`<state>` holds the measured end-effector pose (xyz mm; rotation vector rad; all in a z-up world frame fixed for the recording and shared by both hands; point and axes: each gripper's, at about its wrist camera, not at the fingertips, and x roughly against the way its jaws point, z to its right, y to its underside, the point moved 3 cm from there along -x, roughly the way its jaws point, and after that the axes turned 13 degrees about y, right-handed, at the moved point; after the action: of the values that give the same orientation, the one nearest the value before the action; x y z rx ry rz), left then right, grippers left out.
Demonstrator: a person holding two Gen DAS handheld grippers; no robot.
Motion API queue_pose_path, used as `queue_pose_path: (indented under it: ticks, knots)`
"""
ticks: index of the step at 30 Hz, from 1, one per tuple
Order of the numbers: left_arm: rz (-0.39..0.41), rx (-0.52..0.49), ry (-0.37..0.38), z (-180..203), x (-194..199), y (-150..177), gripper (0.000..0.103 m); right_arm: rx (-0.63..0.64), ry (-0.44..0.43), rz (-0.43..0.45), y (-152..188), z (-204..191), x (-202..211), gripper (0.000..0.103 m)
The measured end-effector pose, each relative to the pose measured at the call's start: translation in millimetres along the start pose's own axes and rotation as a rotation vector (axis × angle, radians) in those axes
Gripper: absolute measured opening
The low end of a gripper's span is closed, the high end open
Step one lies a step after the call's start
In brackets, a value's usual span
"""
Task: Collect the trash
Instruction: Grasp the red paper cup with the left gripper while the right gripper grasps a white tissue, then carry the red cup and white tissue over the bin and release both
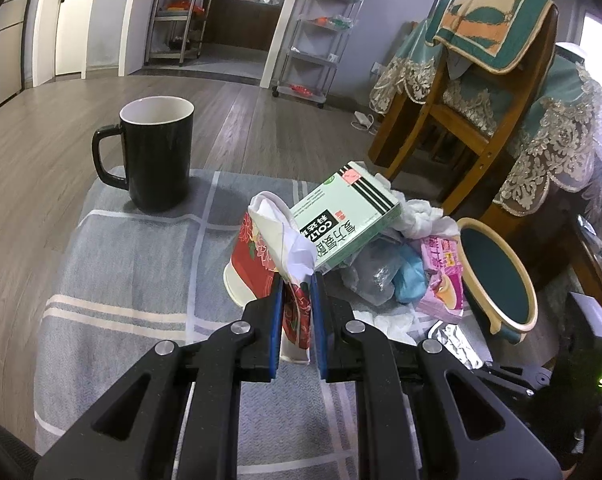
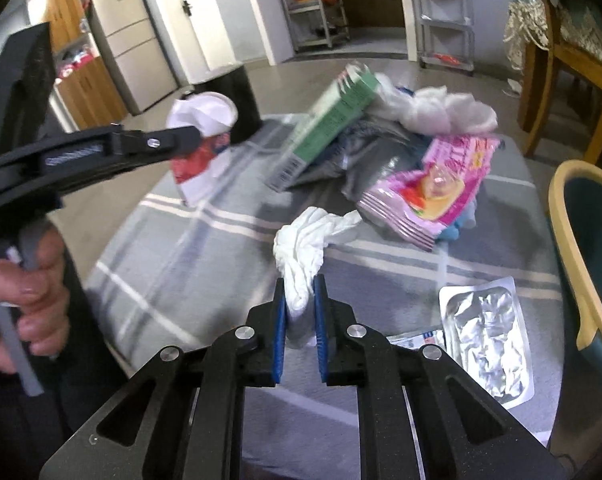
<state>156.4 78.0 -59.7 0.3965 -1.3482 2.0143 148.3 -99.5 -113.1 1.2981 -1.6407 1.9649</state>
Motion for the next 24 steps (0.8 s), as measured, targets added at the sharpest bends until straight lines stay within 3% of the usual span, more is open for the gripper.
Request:
queue_pose_path:
  ticks: [11,17,24]
  knots:
    - [0.014,-0.034,0.026,13,7,-4,0.013,0.020,0.020,0.097,-2,4,56,0.014]
    - [0.023,-0.067,0.060,28,12,-9,0.013,-0.014,0.122,0.134,-1,34,76,0.014]
    - [-0.010,-0.127,0.097,55,5,-6,0.013,-0.146,0.229,0.161,-4,86,91,0.014]
